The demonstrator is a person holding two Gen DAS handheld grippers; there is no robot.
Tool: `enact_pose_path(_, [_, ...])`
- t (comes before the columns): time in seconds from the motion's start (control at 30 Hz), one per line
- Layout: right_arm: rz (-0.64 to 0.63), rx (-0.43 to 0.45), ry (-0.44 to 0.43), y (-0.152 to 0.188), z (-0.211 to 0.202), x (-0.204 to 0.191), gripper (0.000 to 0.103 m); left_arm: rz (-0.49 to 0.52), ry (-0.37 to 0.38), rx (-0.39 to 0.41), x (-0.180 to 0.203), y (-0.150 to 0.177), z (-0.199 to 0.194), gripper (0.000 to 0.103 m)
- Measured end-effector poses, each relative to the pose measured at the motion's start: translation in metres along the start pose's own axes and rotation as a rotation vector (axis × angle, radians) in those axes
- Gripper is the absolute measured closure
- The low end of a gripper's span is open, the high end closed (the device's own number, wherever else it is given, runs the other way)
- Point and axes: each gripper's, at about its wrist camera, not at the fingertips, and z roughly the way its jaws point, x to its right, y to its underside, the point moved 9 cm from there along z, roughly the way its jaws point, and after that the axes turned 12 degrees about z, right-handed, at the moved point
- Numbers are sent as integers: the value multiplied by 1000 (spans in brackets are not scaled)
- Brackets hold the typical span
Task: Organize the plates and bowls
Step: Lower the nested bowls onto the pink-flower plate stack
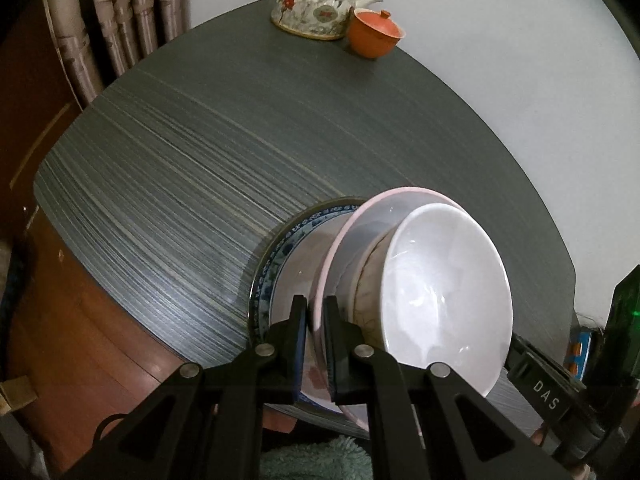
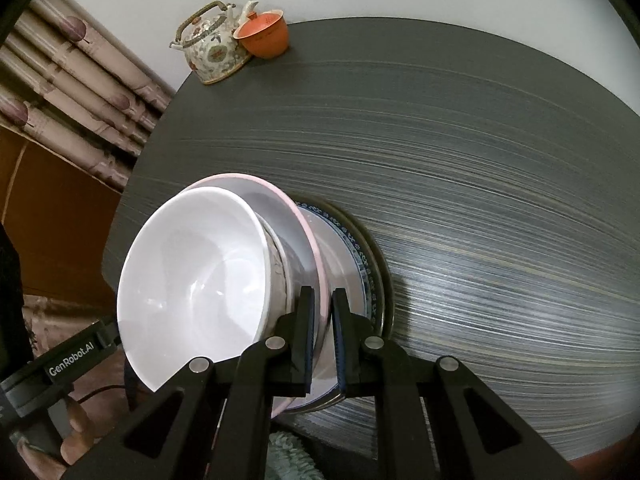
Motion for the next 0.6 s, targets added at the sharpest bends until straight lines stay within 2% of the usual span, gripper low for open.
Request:
enact_pose_path(0.47, [-15,-6,11,1,9,-5,90,20,-21,34,9,-3,-2,94])
enact_pose_path(0.6, [-10,10,23,2,5,2,81,27,-25,43,9,-3,-5,92])
